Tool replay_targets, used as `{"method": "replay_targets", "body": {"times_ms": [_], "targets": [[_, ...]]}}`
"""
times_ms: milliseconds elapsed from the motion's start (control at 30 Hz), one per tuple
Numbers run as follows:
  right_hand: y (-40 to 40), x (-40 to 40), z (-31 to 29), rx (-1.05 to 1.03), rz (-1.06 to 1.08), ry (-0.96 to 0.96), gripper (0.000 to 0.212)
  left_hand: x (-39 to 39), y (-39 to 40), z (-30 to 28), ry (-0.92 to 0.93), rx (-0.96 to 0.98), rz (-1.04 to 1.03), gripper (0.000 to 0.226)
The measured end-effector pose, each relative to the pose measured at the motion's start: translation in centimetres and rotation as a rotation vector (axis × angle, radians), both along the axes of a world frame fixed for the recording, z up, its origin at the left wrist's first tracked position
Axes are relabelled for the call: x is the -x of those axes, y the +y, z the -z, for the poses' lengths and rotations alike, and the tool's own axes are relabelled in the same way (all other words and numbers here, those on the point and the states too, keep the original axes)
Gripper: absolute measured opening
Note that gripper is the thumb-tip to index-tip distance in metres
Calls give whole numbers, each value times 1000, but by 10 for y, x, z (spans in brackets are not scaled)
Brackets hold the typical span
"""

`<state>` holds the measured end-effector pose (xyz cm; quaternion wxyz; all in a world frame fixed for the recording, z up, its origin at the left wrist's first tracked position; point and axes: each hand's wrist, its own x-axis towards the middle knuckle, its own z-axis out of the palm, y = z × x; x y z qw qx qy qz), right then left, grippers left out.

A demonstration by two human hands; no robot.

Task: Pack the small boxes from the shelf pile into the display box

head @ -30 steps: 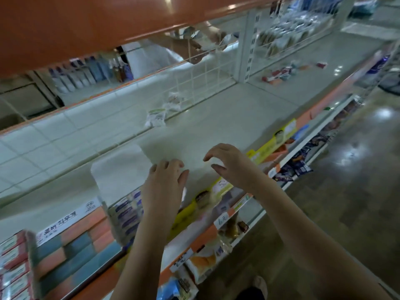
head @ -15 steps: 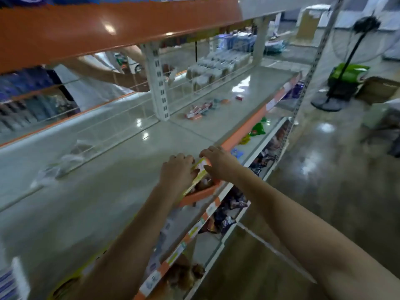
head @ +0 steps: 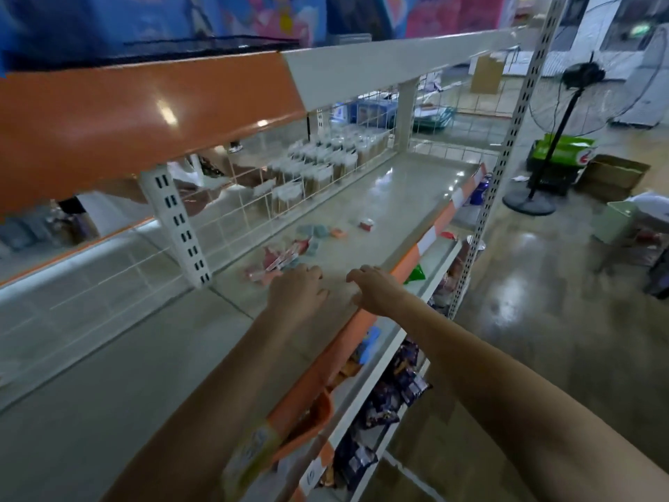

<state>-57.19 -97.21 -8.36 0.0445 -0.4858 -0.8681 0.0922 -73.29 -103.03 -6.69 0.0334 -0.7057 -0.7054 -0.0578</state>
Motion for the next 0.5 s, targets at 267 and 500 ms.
{"method": "replay_targets", "body": {"times_ms": [267, 500], "targets": [[100, -23, 9, 47, 9, 35, 41, -1, 87, 9, 92, 4, -153, 41], [184, -22, 9, -84, -21, 140, 38, -4, 131, 27, 97, 10, -431, 37]]}}
